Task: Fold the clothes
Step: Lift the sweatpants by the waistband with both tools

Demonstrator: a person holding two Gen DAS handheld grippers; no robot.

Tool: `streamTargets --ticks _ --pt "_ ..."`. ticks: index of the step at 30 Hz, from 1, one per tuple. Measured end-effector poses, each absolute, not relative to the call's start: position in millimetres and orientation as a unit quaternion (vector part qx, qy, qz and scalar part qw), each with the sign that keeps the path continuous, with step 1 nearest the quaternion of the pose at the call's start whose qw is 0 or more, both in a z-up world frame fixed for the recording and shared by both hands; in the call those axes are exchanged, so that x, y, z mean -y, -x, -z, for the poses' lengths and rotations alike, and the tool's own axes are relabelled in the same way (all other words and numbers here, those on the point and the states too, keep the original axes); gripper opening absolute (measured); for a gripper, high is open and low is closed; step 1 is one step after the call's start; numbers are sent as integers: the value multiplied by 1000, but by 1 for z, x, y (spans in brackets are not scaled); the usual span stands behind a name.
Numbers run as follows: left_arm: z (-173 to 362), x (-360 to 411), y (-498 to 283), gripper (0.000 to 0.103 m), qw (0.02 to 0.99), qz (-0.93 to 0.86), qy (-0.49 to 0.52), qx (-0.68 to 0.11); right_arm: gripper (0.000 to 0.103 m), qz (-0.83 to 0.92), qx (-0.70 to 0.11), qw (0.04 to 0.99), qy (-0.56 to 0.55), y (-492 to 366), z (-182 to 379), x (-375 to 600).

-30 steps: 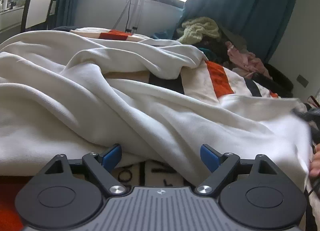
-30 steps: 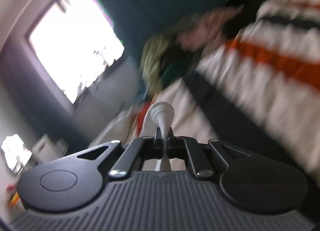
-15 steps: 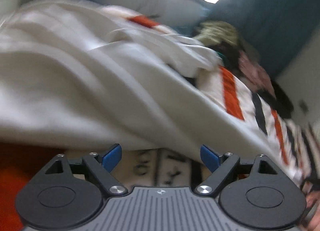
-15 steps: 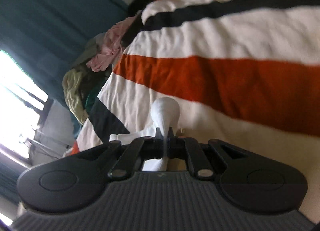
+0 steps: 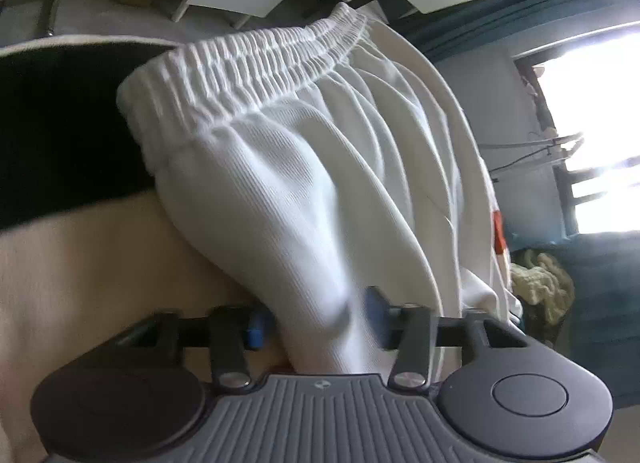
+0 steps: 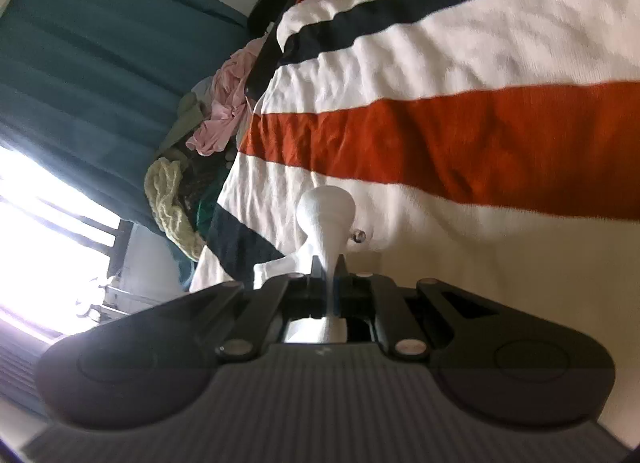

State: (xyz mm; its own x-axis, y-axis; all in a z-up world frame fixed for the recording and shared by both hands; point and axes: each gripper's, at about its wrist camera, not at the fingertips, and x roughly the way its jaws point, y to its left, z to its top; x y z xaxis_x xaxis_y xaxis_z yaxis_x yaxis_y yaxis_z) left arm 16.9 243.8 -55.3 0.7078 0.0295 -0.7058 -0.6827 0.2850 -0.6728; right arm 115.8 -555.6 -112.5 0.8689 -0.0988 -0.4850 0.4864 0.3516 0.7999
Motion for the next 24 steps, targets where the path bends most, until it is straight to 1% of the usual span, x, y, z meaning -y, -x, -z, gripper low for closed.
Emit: streamTargets --ticks 1,2,3,4,9,14,18,21,24 --pt "51 -244 -18 24 750 -238 542 -294 7 187 -182 805 -532 -117 113 555" --pt "44 -245 -21 21 760 -230 533 -291 7 194 -186 806 -527 -119 114 555" --pt "35 -247 -23 12 774 -218 522 -285 7 197 -189 806 -525 -121 117 555" --pt "24 -248 -25 10 789 -205 509 -277 7 199 -190 805 -526 -123 119 555" --pt "-40 -254 -21 8 844 -169 449 -239 6 199 -186 804 -529 -125 122 558" --pt "-77 -274 15 7 836 -140 487 -209 6 203 -162 807 -530 -116 114 558" --pt "-58 -291 49 7 820 -142 505 -230 6 217 -155 799 -539 -103 112 558" --pt "-30 -301 74 7 799 -152 520 -261 6 241 -164 787 -544 -89 114 559" --pt "-6 -305 87 7 786 -162 525 -284 6 299 -147 765 -551 -61 117 550"
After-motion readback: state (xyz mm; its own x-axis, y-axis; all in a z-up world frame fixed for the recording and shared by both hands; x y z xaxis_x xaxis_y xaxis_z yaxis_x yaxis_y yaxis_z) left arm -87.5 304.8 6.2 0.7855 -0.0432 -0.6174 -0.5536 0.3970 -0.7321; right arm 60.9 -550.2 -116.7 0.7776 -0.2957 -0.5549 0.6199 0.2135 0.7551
